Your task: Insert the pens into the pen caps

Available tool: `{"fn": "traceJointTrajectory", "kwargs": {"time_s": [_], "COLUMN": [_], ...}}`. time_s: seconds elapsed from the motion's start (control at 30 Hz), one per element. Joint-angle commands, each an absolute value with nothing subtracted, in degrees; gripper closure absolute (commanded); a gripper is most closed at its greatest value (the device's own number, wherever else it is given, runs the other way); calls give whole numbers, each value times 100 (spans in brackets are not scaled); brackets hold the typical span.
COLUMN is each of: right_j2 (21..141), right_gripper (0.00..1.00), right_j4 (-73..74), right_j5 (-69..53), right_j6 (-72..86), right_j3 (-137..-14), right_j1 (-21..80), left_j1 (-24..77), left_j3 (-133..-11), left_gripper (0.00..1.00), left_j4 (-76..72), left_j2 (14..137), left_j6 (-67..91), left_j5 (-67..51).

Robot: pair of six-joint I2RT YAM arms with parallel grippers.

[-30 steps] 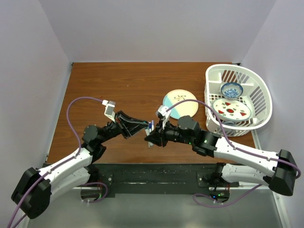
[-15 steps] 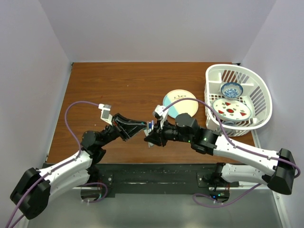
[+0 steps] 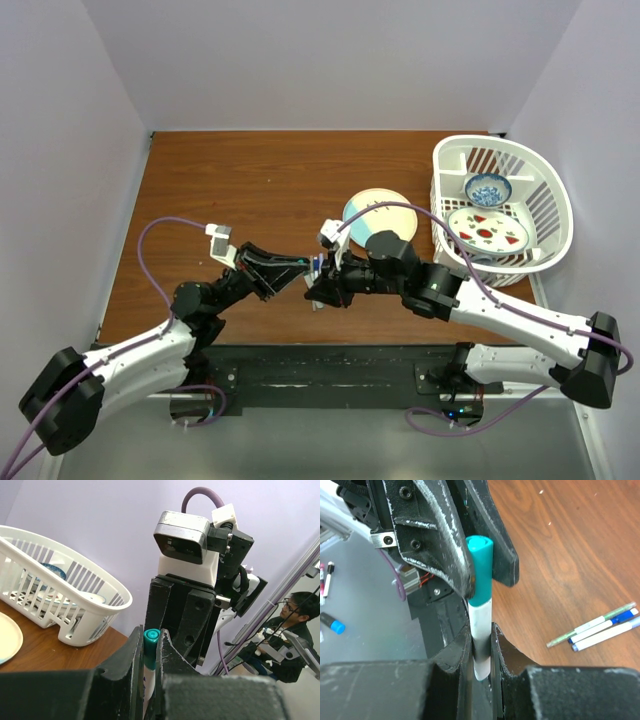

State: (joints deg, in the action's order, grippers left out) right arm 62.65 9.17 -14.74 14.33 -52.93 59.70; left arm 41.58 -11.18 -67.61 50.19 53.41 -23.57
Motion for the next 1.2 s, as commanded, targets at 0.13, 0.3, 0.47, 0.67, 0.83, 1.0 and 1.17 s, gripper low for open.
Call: {"fn": "traceJointTrajectory", "kwargs": {"time_s": [0.13,0.3,0.47,0.67,0.83,1.0,1.17], "right_j2": [6170,6030,5889,5678,5528,5476,5511], "right_gripper": [100,100,100,100,100,100,100], "right_j4": [-1749,-1714,-1898,-1785,-1644,-1469,-1082], "right_j5": [-843,-1046,-1326,-1652,-1723,-1591,-1494], "right_j6": [1573,1573,1564,1337,1143,880,414], "right_j3": [-6276,-6249,-6109,-6073,-6064,-6161,-6495], "right_j1": [5388,5203,5133,5115,5115,5106,5106], "left_j1": [4895,4904,4904,4896,4896,4992,5001], "left_j3": [-826,-888,-949,-1081,-1265,-1186,-1353], "left_gripper": [100,100,100,100,100,100,100], "left_j4": [-6012,-5678,-5528,-5493,-5284,-5343,-4441], "left_j2": [5282,5177,5133,5264,5440,5791,5766], "left_j6": [5317,5195,5185,5317,5309,5510,5187], "left_j5": [-4438,-4631,-4807,-4948,-5019,-5009,-5002]}}
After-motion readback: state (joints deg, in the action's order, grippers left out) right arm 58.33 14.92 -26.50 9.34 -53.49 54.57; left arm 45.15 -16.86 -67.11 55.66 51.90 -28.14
